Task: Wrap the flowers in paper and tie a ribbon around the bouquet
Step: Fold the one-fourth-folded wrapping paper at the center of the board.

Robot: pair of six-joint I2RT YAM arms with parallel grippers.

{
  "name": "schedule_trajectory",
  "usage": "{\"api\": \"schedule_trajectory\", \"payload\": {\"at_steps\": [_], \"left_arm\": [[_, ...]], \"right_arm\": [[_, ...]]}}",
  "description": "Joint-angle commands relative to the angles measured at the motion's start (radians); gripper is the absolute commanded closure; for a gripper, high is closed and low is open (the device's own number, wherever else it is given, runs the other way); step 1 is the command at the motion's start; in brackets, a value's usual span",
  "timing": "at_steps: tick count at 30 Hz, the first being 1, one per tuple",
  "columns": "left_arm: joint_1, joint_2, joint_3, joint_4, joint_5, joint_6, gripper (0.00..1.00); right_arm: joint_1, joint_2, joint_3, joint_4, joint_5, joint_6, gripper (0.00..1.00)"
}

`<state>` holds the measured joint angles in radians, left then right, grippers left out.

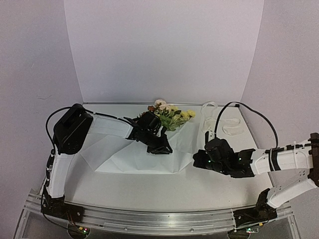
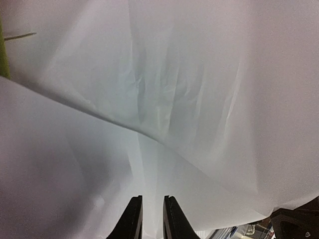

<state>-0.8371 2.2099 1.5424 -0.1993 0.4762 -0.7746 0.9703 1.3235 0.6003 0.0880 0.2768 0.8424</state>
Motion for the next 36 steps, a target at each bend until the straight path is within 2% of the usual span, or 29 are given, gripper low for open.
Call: {"api": "schedule_trajectory", "payload": {"at_steps": [1, 12, 16, 22, 25, 31, 36], "left_arm": [[-0.003, 0.062, 0.046, 0.004, 0.004, 0.011, 0.84], [-0.003, 0.074, 0.080, -0.019, -0.005, 0.021, 0.84], [0.005, -0.034, 0.022, -0.030, -0.041, 0.045, 0.81], [0.008, -0.219, -0.083, -0.021, -0.012, 0.093, 0.68], [0.014, -0.323, -0.159, -0.058, -0.023, 0.119, 0.66], [0.066, -0.487, -0.429, -0.129, -0.082, 0.160, 0.77], [0.087, -0.490, -0.565, -0.113, -0.125, 0.190, 0.87]], "right_arm": [[0.005, -0.003, 0.075, -0.025, 0.003, -0.035, 1.00], [0.020, 0.099, 0.196, -0.029, -0.070, -0.070, 1.00], [0.018, 0.077, 0.180, -0.033, -0.050, -0.073, 1.00], [0.019, 0.079, 0.188, -0.069, -0.052, -0.083, 1.00], [0.018, 0.079, 0.185, -0.078, -0.045, -0.078, 1.00], [0.019, 0.084, 0.203, -0.119, -0.037, -0.071, 1.00], [0.018, 0.098, 0.239, -0.134, -0.050, -0.065, 1.00]]}}
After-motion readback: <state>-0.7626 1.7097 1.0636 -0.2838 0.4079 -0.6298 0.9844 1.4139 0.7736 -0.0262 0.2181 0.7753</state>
